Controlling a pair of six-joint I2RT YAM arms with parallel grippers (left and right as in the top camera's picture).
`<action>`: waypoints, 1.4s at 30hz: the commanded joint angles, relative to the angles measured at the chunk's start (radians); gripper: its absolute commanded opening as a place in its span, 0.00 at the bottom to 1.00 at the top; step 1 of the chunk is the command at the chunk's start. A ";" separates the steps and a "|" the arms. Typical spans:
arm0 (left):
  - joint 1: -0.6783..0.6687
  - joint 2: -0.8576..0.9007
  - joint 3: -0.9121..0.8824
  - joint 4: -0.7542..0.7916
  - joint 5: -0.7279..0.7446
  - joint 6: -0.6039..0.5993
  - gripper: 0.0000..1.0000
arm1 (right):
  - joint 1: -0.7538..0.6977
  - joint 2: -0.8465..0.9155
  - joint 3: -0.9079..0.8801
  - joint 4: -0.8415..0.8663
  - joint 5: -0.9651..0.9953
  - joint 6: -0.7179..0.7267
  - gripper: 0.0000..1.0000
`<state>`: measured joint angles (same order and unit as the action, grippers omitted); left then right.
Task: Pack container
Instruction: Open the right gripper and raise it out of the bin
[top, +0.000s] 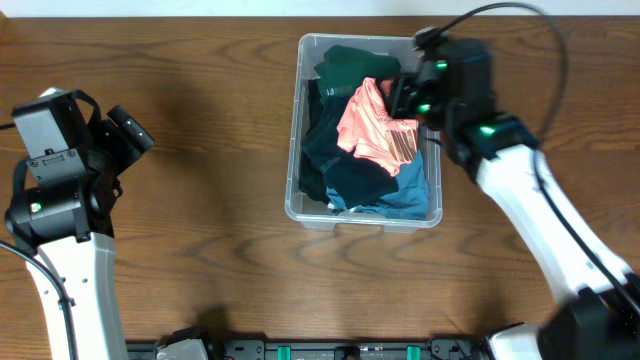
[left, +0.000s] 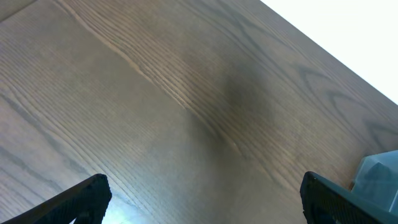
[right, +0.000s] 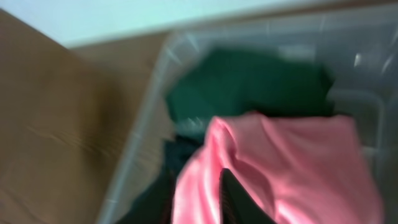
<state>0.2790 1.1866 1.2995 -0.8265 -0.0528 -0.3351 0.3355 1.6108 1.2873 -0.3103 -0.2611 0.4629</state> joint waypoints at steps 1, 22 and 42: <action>0.003 -0.002 0.007 0.000 -0.012 0.013 0.98 | 0.025 0.121 -0.007 0.002 0.019 -0.004 0.13; 0.003 -0.002 0.007 0.000 -0.012 0.013 0.98 | 0.072 0.121 0.075 -0.145 0.024 -0.070 0.19; 0.003 -0.002 0.007 0.000 -0.012 0.013 0.98 | 0.002 -0.404 0.156 -0.175 0.082 -0.461 0.99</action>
<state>0.2790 1.1866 1.2995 -0.8268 -0.0528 -0.3351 0.3443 1.2434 1.4437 -0.4675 -0.1886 0.0498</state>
